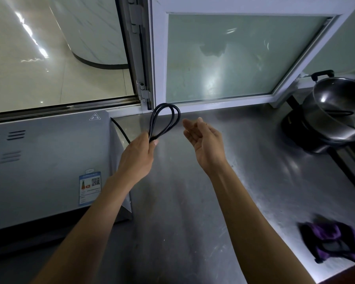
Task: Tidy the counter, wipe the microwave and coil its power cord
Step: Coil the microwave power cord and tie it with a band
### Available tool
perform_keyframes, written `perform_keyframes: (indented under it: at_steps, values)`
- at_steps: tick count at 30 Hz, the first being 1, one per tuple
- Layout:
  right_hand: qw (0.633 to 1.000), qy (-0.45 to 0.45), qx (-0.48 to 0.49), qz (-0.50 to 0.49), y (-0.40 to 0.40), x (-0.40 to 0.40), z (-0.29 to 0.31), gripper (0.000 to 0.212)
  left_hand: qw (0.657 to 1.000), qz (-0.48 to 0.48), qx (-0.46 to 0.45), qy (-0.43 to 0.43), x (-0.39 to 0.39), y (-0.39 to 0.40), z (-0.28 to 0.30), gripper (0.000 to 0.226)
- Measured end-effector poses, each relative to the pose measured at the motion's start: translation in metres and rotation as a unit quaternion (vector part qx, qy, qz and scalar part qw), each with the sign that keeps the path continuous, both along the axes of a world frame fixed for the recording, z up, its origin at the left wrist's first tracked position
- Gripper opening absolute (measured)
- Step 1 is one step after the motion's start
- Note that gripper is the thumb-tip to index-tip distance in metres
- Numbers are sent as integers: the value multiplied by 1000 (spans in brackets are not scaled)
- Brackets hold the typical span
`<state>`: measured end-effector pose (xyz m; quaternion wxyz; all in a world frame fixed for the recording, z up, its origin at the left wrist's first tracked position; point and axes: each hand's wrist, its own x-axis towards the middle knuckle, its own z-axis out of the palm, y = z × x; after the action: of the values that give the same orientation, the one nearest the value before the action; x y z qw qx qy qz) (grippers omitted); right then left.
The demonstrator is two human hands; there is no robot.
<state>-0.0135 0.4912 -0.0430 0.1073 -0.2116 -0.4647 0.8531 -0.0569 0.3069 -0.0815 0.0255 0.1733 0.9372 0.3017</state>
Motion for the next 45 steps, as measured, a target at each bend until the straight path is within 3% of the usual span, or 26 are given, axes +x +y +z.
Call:
perform_keyframes:
  at_steps: [5, 11, 17, 21, 27, 37, 39, 45]
  values:
    - [1000, 16, -20, -5, 3, 1, 0, 24, 1000, -1, 0, 0, 1, 0, 1, 26]
    - [998, 37, 46, -1, 7, 1, -2, 26, 1000, -4, -1, -9, 2, -1, 2, 25]
    - [986, 35, 158, -34, 6, 1, -2, 14, 1000, -4, -20, -2, 5, -1, 4, 24]
    - [978, 21, 199, -50, 8, 1, 3, 27, 1000, -7, -21, 2, 5, 0, 6, 23]
    - [942, -2, 334, 30, 9, 1, 12, 51, 999, -11, -31, 11, 2, 1, 6, 22]
    - [860, -45, 492, 131, 10, -12, 27, 59, 998, -60, -32, 17, 1, -2, 8, 12]
    - [852, -47, 500, 146, 9, -14, 30, 56, 997, -70, -39, 22, 2, -2, 12, 13]
    - [878, -53, 448, 163, 12, -12, 36, 53, 993, -104, -37, 35, -2, -7, 17, 17]
